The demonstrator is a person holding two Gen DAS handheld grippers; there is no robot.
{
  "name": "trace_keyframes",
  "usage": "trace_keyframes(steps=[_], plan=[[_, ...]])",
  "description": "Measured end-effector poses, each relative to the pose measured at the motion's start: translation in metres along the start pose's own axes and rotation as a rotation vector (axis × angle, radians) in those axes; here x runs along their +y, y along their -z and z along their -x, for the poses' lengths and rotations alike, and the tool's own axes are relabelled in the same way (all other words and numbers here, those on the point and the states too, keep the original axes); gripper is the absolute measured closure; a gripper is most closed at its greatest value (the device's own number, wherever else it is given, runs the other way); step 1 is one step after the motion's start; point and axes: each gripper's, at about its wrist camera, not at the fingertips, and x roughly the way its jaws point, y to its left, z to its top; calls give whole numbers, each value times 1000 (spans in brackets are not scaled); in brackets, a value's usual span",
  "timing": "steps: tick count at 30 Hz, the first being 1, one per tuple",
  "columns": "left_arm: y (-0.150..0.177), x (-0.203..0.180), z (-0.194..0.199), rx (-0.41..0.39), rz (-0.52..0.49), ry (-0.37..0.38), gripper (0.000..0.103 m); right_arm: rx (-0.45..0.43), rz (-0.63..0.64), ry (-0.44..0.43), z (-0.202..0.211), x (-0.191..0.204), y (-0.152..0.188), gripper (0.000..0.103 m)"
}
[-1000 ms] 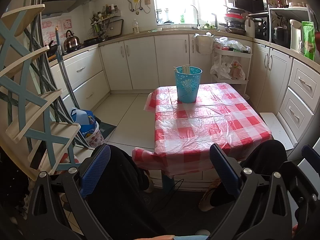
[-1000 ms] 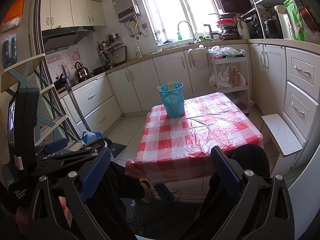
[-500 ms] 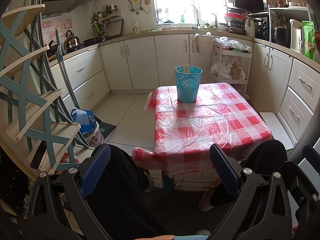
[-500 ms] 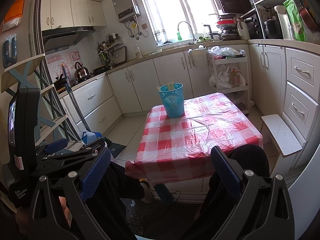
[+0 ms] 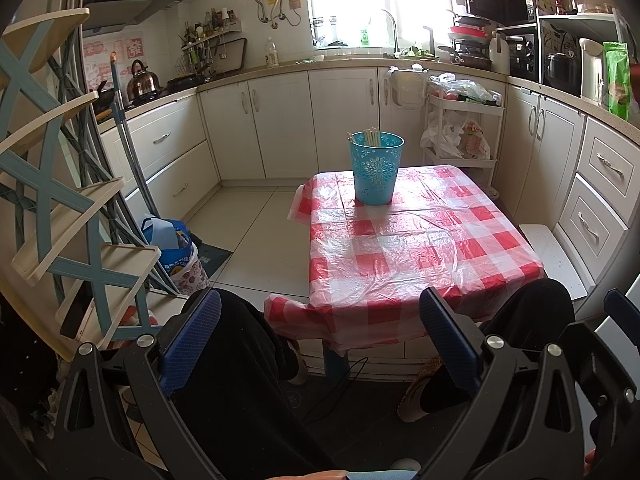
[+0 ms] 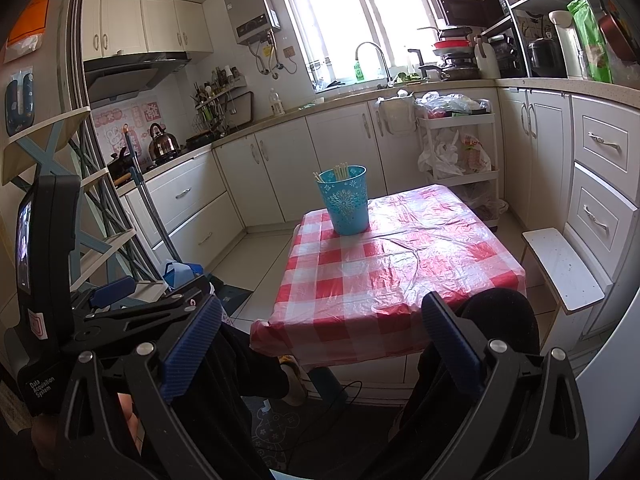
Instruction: Organize utensils
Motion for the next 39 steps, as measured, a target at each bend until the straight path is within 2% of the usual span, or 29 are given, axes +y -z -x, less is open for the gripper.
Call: trace_keyframes(steps=[33,39], plan=[[4,6,-2,3,5,3,8,-3,8,-2,1,2,0,7],[2,11,-6,29,18,25,8,-3,8,-1,0,1,0,7]])
